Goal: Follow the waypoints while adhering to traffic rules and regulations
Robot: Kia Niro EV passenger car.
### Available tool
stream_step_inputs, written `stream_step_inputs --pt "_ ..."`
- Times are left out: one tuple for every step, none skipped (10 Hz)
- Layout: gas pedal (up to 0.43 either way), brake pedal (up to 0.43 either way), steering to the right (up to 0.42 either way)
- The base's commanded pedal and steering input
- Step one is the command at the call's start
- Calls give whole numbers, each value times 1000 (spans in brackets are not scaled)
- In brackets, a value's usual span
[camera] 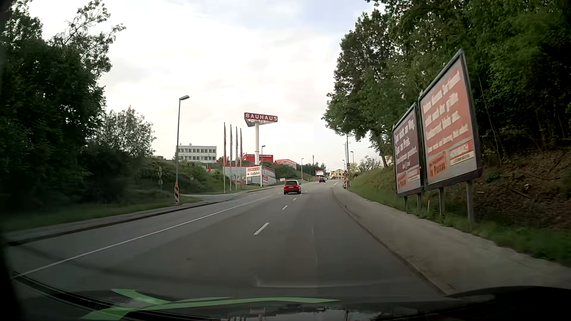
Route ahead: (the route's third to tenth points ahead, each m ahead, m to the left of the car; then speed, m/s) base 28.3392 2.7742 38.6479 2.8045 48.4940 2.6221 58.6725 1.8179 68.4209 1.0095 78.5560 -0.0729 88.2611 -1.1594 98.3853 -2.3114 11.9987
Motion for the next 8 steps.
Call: stream_step_inputs --pt "197 0 4" --pt "197 0 4" --pt "197 0 4" --pt "197 0 4" --pt "197 0 5" --pt "197 0 5" --pt "197 0 5" --pt "197 0 5"
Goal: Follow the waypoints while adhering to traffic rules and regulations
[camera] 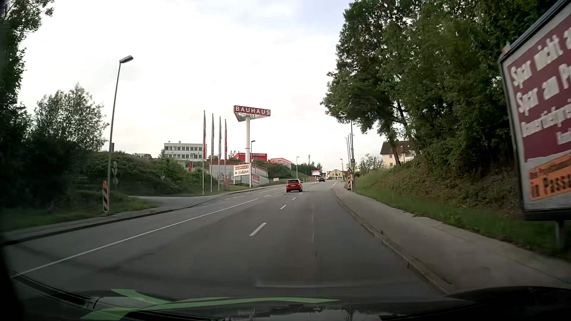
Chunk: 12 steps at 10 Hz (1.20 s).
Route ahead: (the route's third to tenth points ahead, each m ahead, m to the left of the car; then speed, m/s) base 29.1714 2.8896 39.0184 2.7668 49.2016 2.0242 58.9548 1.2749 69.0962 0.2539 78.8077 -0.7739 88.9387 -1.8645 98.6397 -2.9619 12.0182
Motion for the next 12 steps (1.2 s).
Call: stream_step_inputs --pt "197 0 5" --pt "197 0 5" --pt "197 0 5" --pt "197 0 5" --pt "197 0 5" --pt "197 0 5" --pt "197 0 5" --pt "197 0 5" --pt "197 0 5" --pt "209 0 5" --pt "220 0 5" --pt "220 0 5"
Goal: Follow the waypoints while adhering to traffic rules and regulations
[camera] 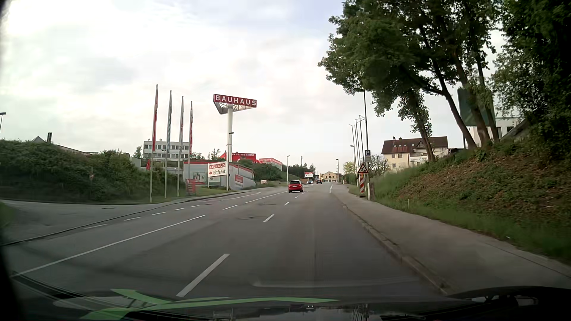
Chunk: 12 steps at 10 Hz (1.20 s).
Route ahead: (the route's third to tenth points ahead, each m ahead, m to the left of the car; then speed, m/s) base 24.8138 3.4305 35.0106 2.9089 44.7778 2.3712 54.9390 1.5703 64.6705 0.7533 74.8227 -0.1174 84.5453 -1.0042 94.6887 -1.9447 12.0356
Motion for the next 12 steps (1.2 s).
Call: stream_step_inputs --pt "220 0 5" --pt "220 0 5" --pt "220 0 5" --pt "220 0 5" --pt "220 0 5" --pt "220 0 5" --pt "220 0 5" --pt "220 0 5" --pt "220 0 5" --pt "220 0 5" --pt "220 0 5" --pt "220 0 5"
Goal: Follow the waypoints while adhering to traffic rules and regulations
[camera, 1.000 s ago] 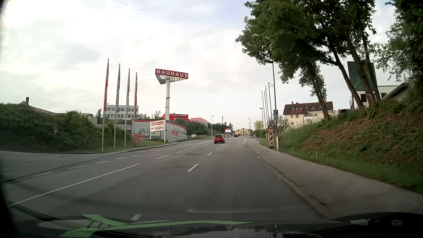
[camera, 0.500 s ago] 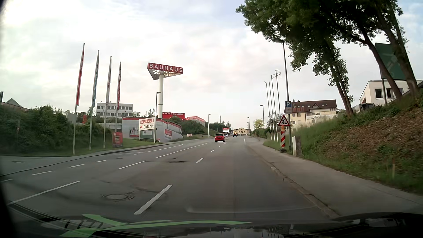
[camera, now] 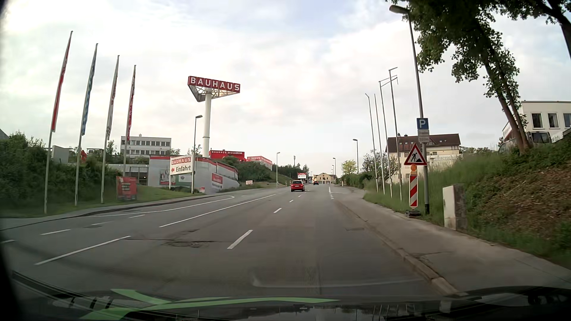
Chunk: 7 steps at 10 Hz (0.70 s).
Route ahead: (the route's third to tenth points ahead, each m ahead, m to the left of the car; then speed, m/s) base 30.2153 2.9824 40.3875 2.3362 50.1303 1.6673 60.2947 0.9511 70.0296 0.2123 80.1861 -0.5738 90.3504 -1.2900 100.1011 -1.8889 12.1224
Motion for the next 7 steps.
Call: stream_step_inputs --pt "220 0 5" --pt "220 0 5" --pt "220 0 5" --pt "220 0 5" --pt "220 0 5" --pt "220 0 5" --pt "220 0 5"
